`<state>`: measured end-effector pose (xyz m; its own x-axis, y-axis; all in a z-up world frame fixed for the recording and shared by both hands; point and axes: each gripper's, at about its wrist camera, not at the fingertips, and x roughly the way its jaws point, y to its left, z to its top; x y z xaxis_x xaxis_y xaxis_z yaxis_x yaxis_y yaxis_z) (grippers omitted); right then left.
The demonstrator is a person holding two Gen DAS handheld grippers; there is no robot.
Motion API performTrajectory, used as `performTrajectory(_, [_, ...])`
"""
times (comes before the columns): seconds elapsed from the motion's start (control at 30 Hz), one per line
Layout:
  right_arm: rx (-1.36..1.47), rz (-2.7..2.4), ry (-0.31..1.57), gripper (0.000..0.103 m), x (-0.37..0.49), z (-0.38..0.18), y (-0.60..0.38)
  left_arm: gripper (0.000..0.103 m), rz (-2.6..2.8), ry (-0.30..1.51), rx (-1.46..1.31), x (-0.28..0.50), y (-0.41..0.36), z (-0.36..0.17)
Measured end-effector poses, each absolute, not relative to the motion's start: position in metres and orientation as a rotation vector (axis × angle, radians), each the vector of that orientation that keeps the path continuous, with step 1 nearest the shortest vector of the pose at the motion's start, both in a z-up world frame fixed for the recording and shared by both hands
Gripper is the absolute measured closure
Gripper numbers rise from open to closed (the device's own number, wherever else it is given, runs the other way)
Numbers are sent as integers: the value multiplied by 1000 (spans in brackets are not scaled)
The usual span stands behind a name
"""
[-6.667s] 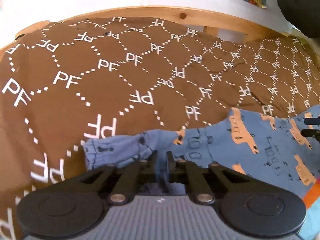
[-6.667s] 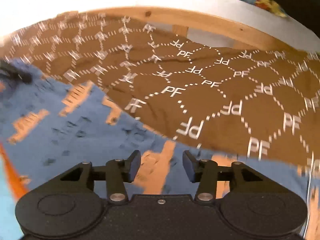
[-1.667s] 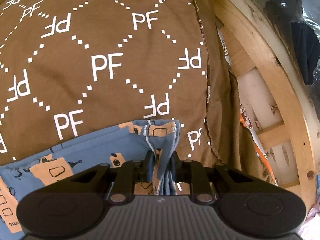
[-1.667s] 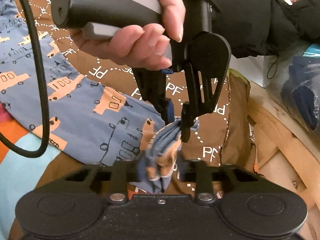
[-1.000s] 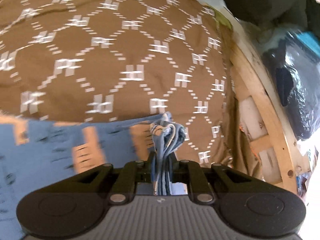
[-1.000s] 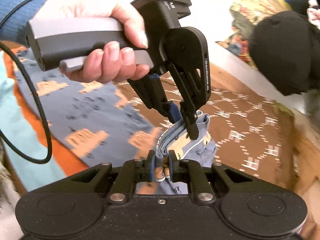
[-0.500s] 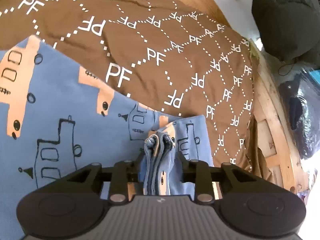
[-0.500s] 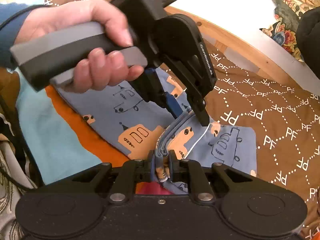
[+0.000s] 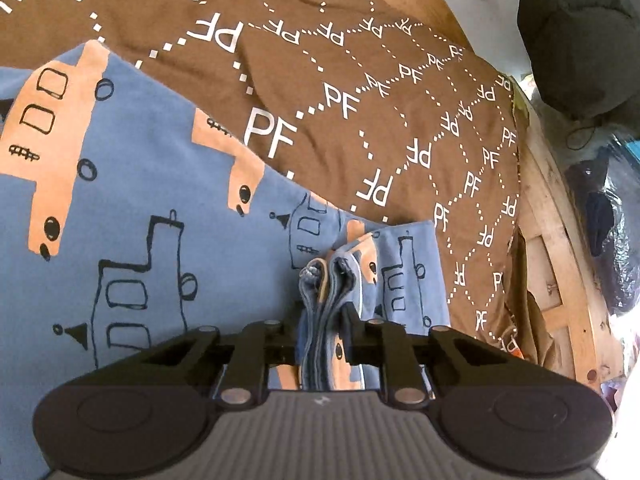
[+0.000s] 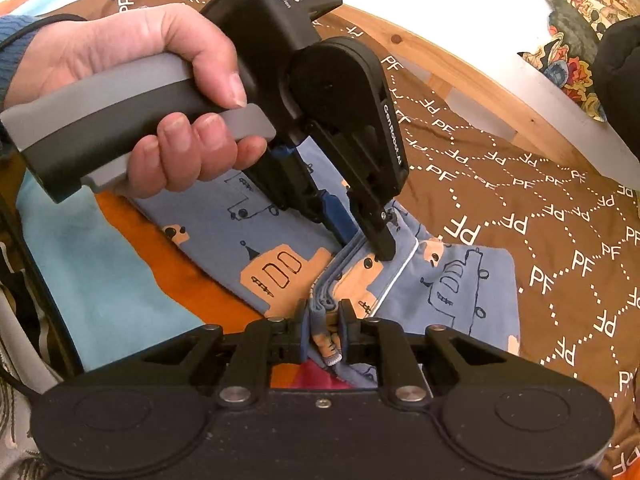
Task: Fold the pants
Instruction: 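Hold the folded edge with both grippers and press it flat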
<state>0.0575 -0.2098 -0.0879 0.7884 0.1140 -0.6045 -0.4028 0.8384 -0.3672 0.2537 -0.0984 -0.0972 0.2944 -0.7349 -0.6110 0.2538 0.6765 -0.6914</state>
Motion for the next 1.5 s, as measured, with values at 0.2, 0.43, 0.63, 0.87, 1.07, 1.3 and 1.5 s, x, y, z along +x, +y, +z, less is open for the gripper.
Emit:
performTrajectory(0.2, [-516,289,601,85,57,-89,-210,87,-685,1071,-492,250,-101,-94])
performTrajectory(0.43, [-510,284,594,85,56,-89,-211,91,-674,1065,-468,249,-105,-91])
performTrajectory(0.63, [-503,273,570,88,53,-89,-213,92,-665,1060,-459,248,-105,-87])
performTrajectory(0.87, [-472,273,541,89,46,-78,-209,93,-656,1041,-434,242,-97,-74])
performTrajectory(1.07, [-422,317,526,89,48,-66,-197,93,-635,1060,-460,247,-75,-68])
performTrajectory(1.3, [-381,398,522,89,57,-59,-175,93,-567,1069,-466,250,-44,-59])
performTrajectory(1.5, [-429,496,506,89,62,-55,-148,93,-506,1063,-371,249,-19,-43])
